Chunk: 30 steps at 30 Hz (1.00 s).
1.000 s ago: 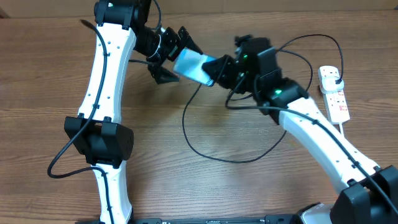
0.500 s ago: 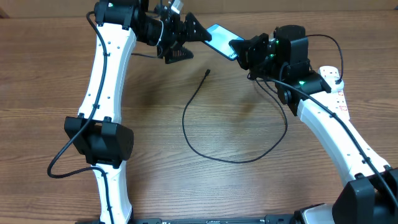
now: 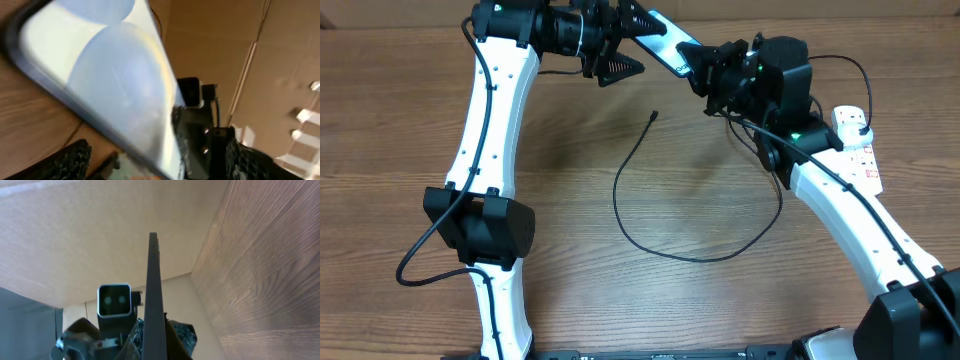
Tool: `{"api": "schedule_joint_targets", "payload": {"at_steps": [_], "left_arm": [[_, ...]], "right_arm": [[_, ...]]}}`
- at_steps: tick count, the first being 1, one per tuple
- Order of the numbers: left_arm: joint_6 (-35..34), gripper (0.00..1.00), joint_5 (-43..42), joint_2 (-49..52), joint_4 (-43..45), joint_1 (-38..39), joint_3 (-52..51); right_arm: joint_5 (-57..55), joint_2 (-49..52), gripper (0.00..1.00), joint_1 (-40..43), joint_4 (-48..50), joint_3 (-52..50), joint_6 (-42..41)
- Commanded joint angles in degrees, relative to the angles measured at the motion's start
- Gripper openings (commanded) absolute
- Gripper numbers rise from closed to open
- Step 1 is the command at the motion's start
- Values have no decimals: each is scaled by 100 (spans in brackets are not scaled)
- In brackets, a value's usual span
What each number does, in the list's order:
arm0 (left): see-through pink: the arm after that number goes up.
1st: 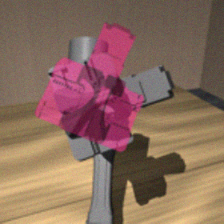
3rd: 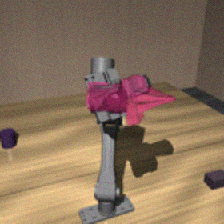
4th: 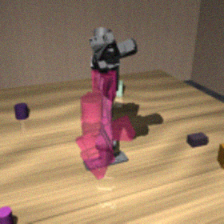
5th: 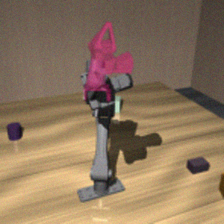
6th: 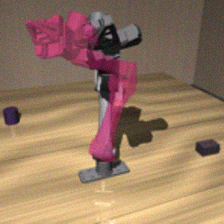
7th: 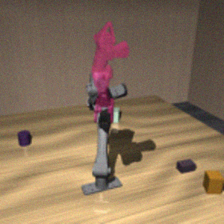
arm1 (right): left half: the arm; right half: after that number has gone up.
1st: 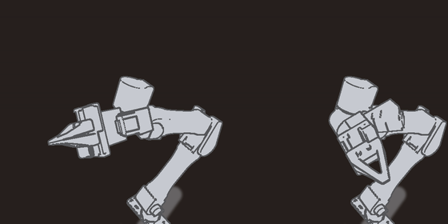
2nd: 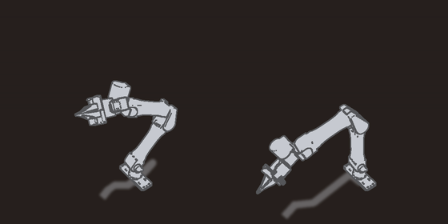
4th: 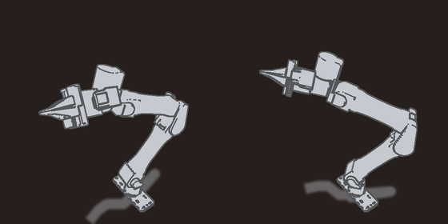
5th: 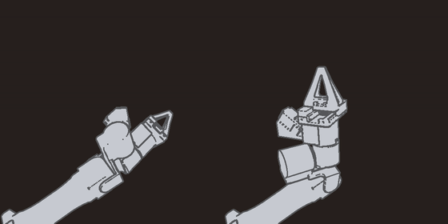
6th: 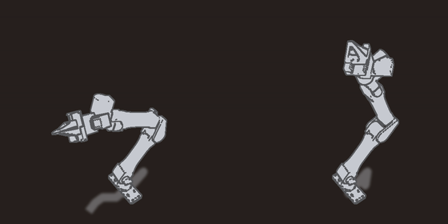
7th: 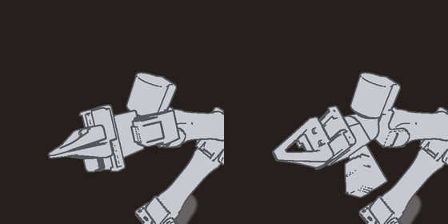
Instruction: Plug charger to phone and switch on socket
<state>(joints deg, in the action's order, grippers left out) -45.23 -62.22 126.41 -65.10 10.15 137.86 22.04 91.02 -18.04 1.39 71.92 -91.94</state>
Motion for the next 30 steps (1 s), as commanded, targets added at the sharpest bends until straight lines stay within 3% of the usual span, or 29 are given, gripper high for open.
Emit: {"api": "schedule_joint_targets", "payload": {"at_steps": [1,7,8,9,10,16,24,30], "left_arm": [[-870,87,-205,157,61,26,11],[-1370,77,-365,450,133,26,11],[-1486,52,-236,483,129,26,11],[-1565,42,-144,483,131,26,11],[-1659,40,-39,483,133,26,11],[-2129,44,413,483,267,26,11],[-2465,32,581,483,577,76,11],[-2468,31,693,483,577,76,11]], "right_arm": [[-160,-240,4,-133,63,96,-66],[-258,-240,4,-151,-48,96,-68],[-304,-240,4,-151,-85,96,-68],[-328,-240,4,-151,-116,96,-68],[-372,-240,4,-151,-133,96,-68],[-503,-240,4,-151,-146,96,-70],[-1220,-234,4,-575,-151,96,-136],[-1257,-234,4,-638,-149,96,-415]]}}
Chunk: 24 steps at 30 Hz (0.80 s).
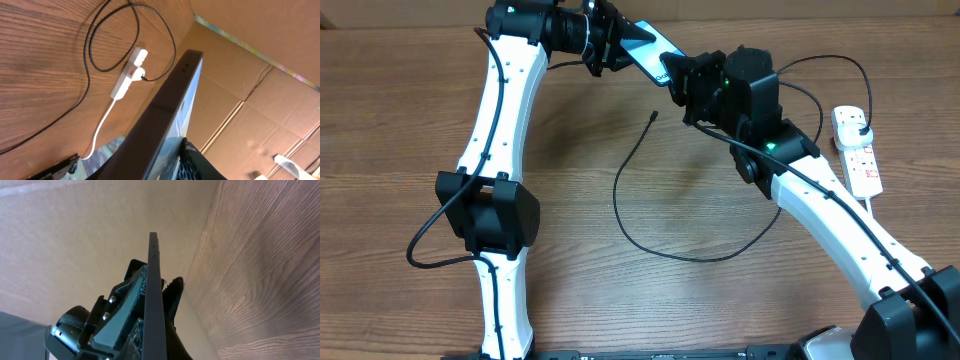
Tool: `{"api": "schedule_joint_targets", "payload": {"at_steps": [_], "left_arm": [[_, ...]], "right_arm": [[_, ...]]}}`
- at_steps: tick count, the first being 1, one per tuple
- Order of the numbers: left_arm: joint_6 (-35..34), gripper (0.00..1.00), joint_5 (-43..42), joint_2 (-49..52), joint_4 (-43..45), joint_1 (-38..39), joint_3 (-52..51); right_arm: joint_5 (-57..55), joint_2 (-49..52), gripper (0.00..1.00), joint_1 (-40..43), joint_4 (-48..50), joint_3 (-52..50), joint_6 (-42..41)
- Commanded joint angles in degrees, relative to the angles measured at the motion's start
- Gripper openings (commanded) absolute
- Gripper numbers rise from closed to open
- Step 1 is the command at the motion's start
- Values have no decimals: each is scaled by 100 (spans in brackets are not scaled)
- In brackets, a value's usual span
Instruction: Plug charger to phone and switch on socket
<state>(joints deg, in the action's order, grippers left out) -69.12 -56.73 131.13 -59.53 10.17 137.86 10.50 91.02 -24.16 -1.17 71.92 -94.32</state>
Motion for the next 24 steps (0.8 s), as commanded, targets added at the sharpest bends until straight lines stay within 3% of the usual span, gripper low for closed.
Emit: {"api": "schedule_joint_targets", "payload": {"at_steps": [1,15,20,24], "left_arm": [[-79,30,151,11,20,74,11],[-708,17,343,11,22,74,11],[-1272,4,382,11,22,74,11],[-1362,4,446,11,22,74,11]], "right_arm": [[-103,-234,4,-26,107,96,-181],[-42,-234,4,-96,87,96,-645],[-33,-234,4,-96,90,96,-769],[-31,-234,4,-96,111,96,-772]]}}
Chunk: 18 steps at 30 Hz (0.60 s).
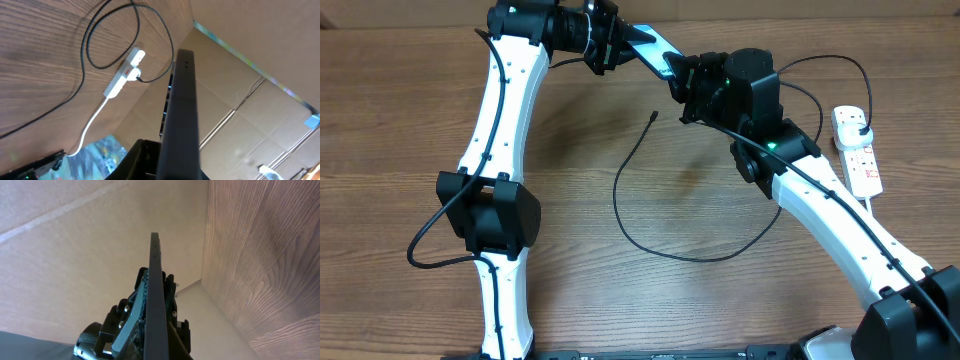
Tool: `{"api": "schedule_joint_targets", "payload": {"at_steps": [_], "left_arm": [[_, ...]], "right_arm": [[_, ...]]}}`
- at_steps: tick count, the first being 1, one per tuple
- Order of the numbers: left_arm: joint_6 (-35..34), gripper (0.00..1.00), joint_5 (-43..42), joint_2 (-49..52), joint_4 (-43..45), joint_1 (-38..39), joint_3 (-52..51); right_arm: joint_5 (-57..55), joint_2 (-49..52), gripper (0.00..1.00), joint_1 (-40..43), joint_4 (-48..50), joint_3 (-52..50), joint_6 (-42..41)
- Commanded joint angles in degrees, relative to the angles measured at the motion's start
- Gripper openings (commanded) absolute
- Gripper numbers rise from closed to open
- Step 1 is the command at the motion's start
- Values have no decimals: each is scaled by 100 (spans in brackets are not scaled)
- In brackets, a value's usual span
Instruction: Plug charger to phone and switch on socket
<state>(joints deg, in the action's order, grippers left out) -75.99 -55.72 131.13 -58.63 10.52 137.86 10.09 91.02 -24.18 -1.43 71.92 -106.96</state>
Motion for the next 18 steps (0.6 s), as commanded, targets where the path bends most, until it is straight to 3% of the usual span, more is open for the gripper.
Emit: {"api": "schedule_joint_targets", "payload": {"at_steps": [1,3,5,9,13,18], "left_arm": [[-669,5,365,11,-70,39,11],[-629,5,387,11,-70,39,11],[-629,4,413,11,-70,39,11],[-634,4,492,11,-68,39,11],[-481,4,518,11,-50,37,11],[584,5,717,11,59,-26,11]], "right_arm": [[11,-234,5,-94,136,96,492],[22,-234,18,-94,138,96,492],[22,-234,24,-94,138,96,494],[24,-234,25,-94,138,96,494],[24,-234,36,-94,133,96,496],[26,-234,50,-94,76,96,841]]}}
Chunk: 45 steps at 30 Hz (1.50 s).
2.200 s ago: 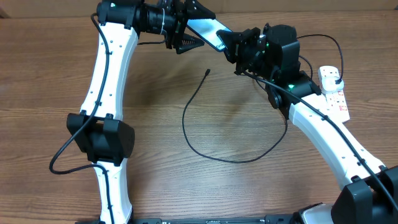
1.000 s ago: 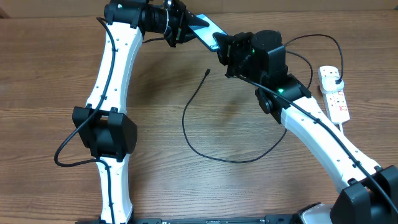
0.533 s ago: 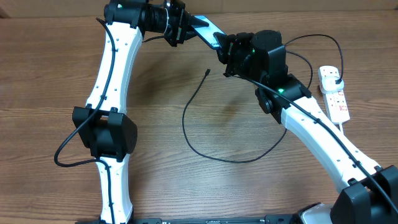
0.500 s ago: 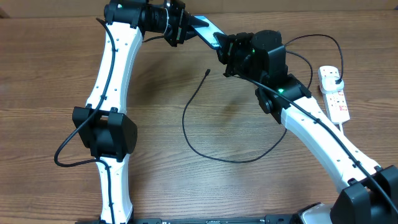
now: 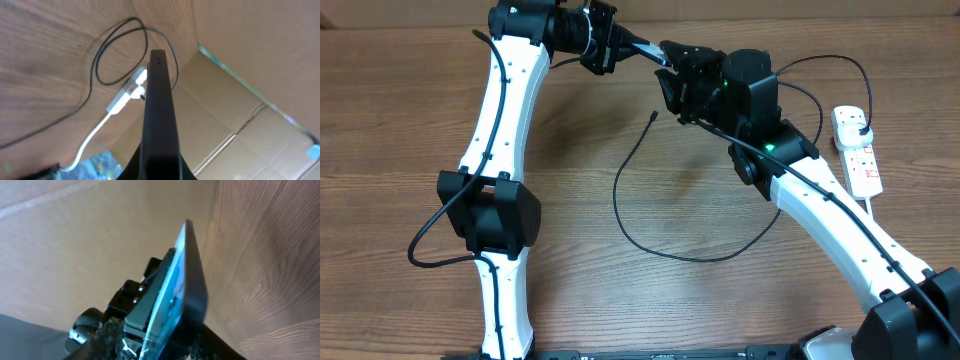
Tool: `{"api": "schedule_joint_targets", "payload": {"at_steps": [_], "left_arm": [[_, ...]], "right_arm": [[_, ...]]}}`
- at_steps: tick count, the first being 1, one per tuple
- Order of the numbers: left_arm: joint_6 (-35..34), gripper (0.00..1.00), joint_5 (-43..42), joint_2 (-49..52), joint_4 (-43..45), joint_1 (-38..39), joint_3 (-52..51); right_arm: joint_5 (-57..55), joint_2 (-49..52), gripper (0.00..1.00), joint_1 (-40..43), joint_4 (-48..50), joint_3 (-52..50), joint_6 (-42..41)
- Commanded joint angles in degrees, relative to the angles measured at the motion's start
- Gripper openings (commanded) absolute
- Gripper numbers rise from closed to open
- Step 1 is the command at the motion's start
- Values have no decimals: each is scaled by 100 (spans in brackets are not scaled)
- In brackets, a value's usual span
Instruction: Plug charger to phone and switch on socket
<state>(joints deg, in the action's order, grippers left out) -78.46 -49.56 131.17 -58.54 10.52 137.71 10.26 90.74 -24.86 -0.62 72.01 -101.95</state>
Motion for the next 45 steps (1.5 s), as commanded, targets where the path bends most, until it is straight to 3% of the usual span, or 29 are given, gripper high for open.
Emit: {"api": "schedule_joint_targets", "payload": {"at_steps": [1,6,9,11,14,16,19,27,35,41,45], "left_arm": [[1091,5,170,7,37,-48,26],[3001,4,256,7,-177,-297,26],[4175,4,262,7,-723,-544,26],[5305,4,258,7,-1300,-772,28],[6122,4,240,7,-1860,-938,28],[6883,4,-37,-4,-2269,-1003,28],[7656,4,-431,-39,-2732,-1008,31],[8695,4,-448,-708,-3797,-1097,31],[8474,4,-555,-1794,-3827,-1182,-66],[8931,5,-680,-2610,-3827,-1180,-1816],[10133,4,-1873,-3088,-3753,-1504,-3541]], "right_arm": [[9,-205,52,-26,-35,87,516],[4,-205,63,52,-942,87,1906],[4,-205,71,245,-1751,87,2675],[9,-205,75,466,-2522,87,3272],[59,-205,82,614,-2986,87,4194],[393,-205,85,695,-3202,87,5536],[769,-205,83,693,-3606,87,6614],[785,-208,84,695,-4448,87,6946],[789,-208,84,695,-4697,87,7042],[785,-208,84,695,-4819,87,7058],[785,-208,85,693,-4859,87,7053]]}}
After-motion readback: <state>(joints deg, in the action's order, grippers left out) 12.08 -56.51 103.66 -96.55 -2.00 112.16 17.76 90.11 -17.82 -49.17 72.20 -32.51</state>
